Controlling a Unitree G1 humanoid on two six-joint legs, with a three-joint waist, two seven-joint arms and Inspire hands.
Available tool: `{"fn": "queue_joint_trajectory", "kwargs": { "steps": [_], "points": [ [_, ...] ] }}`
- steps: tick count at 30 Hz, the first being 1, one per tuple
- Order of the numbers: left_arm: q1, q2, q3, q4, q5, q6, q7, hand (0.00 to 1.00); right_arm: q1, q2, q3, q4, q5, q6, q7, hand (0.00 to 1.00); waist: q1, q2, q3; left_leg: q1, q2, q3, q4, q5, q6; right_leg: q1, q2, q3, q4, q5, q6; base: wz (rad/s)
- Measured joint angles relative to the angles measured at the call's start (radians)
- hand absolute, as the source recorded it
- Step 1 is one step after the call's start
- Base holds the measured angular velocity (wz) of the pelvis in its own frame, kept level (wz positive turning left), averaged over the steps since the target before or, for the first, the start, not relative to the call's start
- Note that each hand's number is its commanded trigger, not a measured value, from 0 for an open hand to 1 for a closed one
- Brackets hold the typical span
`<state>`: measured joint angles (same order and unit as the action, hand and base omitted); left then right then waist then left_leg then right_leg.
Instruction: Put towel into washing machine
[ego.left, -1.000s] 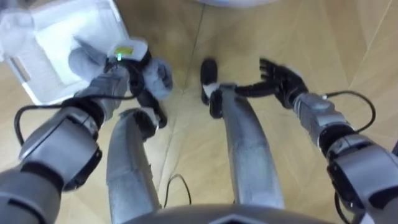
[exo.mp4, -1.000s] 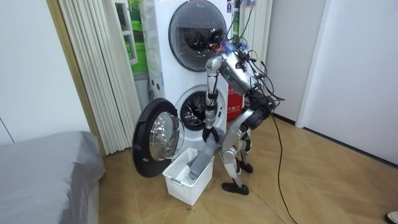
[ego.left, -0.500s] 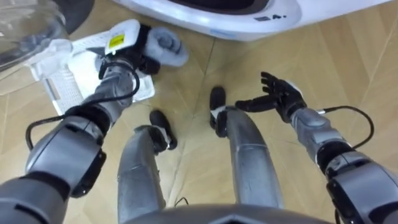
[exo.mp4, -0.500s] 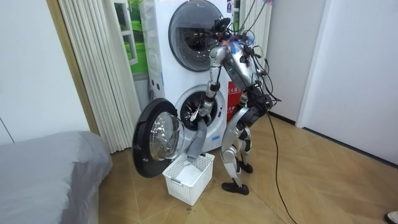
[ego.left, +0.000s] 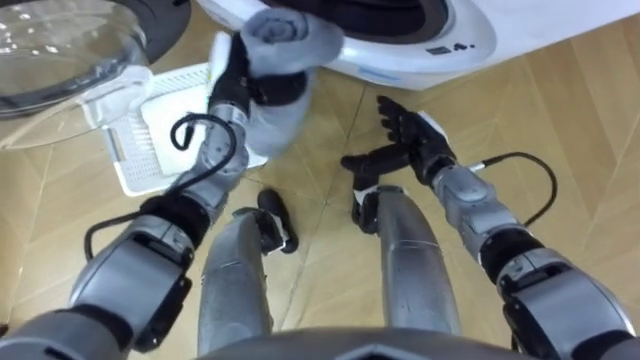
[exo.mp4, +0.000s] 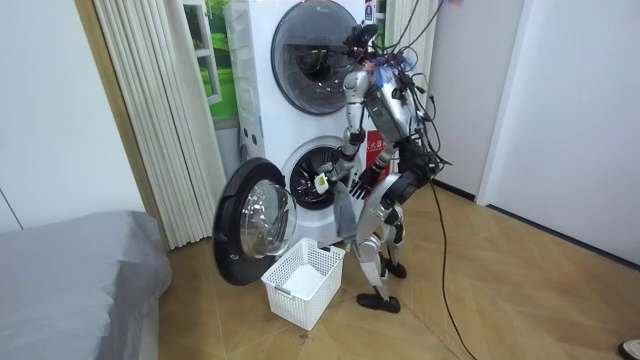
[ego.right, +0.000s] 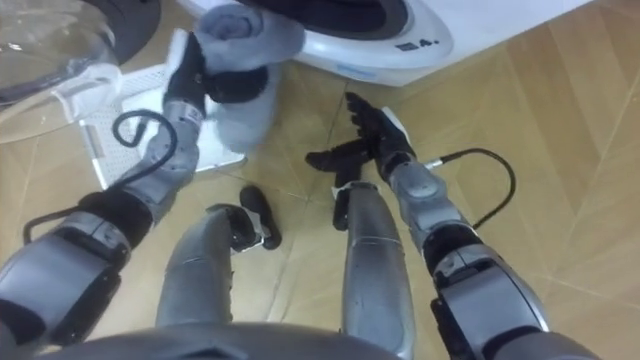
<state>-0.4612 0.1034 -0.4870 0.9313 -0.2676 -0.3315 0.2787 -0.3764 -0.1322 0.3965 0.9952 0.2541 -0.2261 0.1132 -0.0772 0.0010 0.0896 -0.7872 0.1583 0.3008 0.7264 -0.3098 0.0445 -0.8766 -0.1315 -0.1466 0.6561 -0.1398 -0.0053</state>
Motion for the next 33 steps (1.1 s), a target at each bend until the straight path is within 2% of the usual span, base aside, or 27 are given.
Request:
{"fn": "queue_joint_trajectory", "kwargs": {
  "steps": [2,4,5,8,9,11,13,14,16,20,21,22,23,25,28,33],
  "points": [
    [0.001,-0.01,-0.001,-0.002,-0.08,0.0,-0.057,1.0,-0.002,0.005,0.004,-0.014,-0.02,-0.001,-0.001,0.0,0.004,0.001,-0.0037,0.002,0.0,0.0,0.003,0.0,0.0,0.001,0.0,0.004,0.004,0.0,0.0,0.0],
    [0.001,-0.02,-0.009,-0.003,-0.175,0.0,-0.116,1.0,0.0,0.012,0.014,-0.018,-0.019,-0.003,0.0,0.0,0.002,0.005,-0.0115,0.005,0.002,0.001,0.013,0.0,0.0,0.004,0.001,0.005,0.01,0.001,-0.001,-0.02],
    [0.002,-0.021,-0.026,-0.003,-0.254,0.001,-0.16,1.0,0.002,0.011,0.02,-0.017,-0.02,-0.003,0.001,0.0,0.003,0.007,-0.0201,0.007,0.003,0.001,0.014,0.0,0.0,0.008,0.003,0.006,0.01,0.002,-0.003,-0.05],
    [0.013,-0.017,-0.03,-0.004,-0.392,0.004,-0.261,1.0,0.021,0.011,0.031,-0.018,-0.021,-0.003,0.0,0.0,0.001,0.006,-0.0247,0.029,0.004,-0.002,0.006,0.0,-0.001,0.034,0.012,0.005,-0.011,0.012,-0.007,-0.03],
    [0.026,-0.018,-0.032,-0.01,-0.438,0.006,-0.294,1.0,0.035,0.008,0.034,-0.018,-0.021,-0.003,0.001,0.0,-0.001,0.009,-0.0307,0.038,0.006,-0.004,0.003,0.003,-0.002,0.047,0.011,-0.003,-0.019,0.016,-0.01,0.0],
    [0.048,-0.017,-0.042,-0.033,-0.497,0.008,-0.345,1.0,0.053,0.007,0.033,-0.018,-0.021,-0.003,0.011,0.0,-0.002,0.014,-0.0367,0.05,0.006,-0.006,-0.001,0.004,-0.003,0.062,0.012,-0.006,-0.027,0.018,-0.011,0.0],
    [0.067,-0.008,-0.056,-0.057,-0.57,0.019,-0.424,1.0,0.062,0.006,0.033,-0.018,-0.024,-0.003,0.033,0.0,-0.004,0.016,-0.0385,0.06,0.006,-0.005,-0.003,0.006,-0.003,0.072,0.014,-0.006,-0.034,0.024,-0.011,0.0],
    [0.067,-0.005,-0.063,-0.057,-0.593,0.024,-0.439,1.0,0.063,0.005,0.033,-0.019,-0.024,-0.003,0.036,0.0,-0.004,0.016,-0.0385,0.06,0.006,-0.005,-0.003,0.006,-0.003,0.073,0.014,-0.005,-0.034,0.025,-0.011,0.0],
    [0.07,0.007,-0.072,-0.076,-0.661,0.055,-0.485,1.0,0.064,-0.005,0.033,-0.028,-0.023,-0.003,0.051,0.0,-0.003,0.017,-0.0386,0.056,0.006,-0.006,-0.001,0.007,-0.002,0.07,0.013,-0.006,-0.034,0.026,-0.012,0.0],
    [0.074,0.009,-0.081,-0.092,-0.737,0.086,-0.537,1.0,0.059,-0.01,0.011,-0.029,-0.041,-0.003,0.056,0.0,-0.004,0.018,-0.0393,0.056,0.004,-0.006,-0.003,0.009,-0.001,0.071,0.012,-0.007,-0.035,0.027,-0.011,0.0],
    [0.074,0.012,-0.086,-0.097,-0.76,0.097,-0.552,1.0,0.059,-0.015,0.01,-0.029,-0.041,-0.003,0.056,0.15,-0.004,0.018,-0.0395,0.056,0.005,-0.006,-0.003,0.009,0.0,0.072,0.012,-0.008,-0.035,0.027,-0.011,0.0],
    [0.074,0.013,-0.086,-0.099,-0.766,0.103,-0.56,1.0,0.059,-0.018,0.009,-0.03,-0.041,-0.003,0.056,0.6,-0.005,0.018,-0.0395,0.056,0.005,-0.006,-0.003,0.009,0.0,0.072,0.013,-0.008,-0.035,0.027,-0.011,0.0],
    [0.074,0.015,-0.086,-0.106,-0.777,0.115,-0.571,1.0,0.06,-0.019,0.008,-0.031,-0.04,-0.003,0.056,1.0,-0.004,0.018,-0.0395,0.056,0.005,-0.006,-0.005,0.009,0.0,0.072,0.013,-0.009,-0.036,0.027,-0.011,0.0],
    [0.073,0.022,-0.085,-0.131,-0.822,0.148,-0.58,1.0,0.062,-0.018,0.003,-0.033,-0.026,-0.003,0.062,1.0,-0.002,0.021,-0.0412,0.052,0.01,-0.007,-0.007,0.009,-0.001,0.072,0.019,-0.011,-0.047,0.029,-0.01,-0.02],
    [0.073,0.029,-0.077,-0.134,-0.903,0.176,-0.612,1.0,0.056,-0.019,0.003,-0.038,-0.029,-0.003,0.069,1.0,-0.001,0.026,-0.0448,0.05,0.015,-0.011,-0.006,0.009,-0.003,0.076,0.025,-0.017,-0.049,0.031,-0.011,-0.01],
    [0.073,0.028,-0.061,-0.134,-0.978,0.196,-0.634,1.0,0.044,-0.019,0.003,-0.037,-0.029,-0.002,0.079,1.0,0.0,0.027,-0.0448,0.05,0.019,-0.016,-0.003,0.009,-0.004,0.082,0.027,-0.022,-0.049,0.031,-0.012,0.01]
  ]
}}
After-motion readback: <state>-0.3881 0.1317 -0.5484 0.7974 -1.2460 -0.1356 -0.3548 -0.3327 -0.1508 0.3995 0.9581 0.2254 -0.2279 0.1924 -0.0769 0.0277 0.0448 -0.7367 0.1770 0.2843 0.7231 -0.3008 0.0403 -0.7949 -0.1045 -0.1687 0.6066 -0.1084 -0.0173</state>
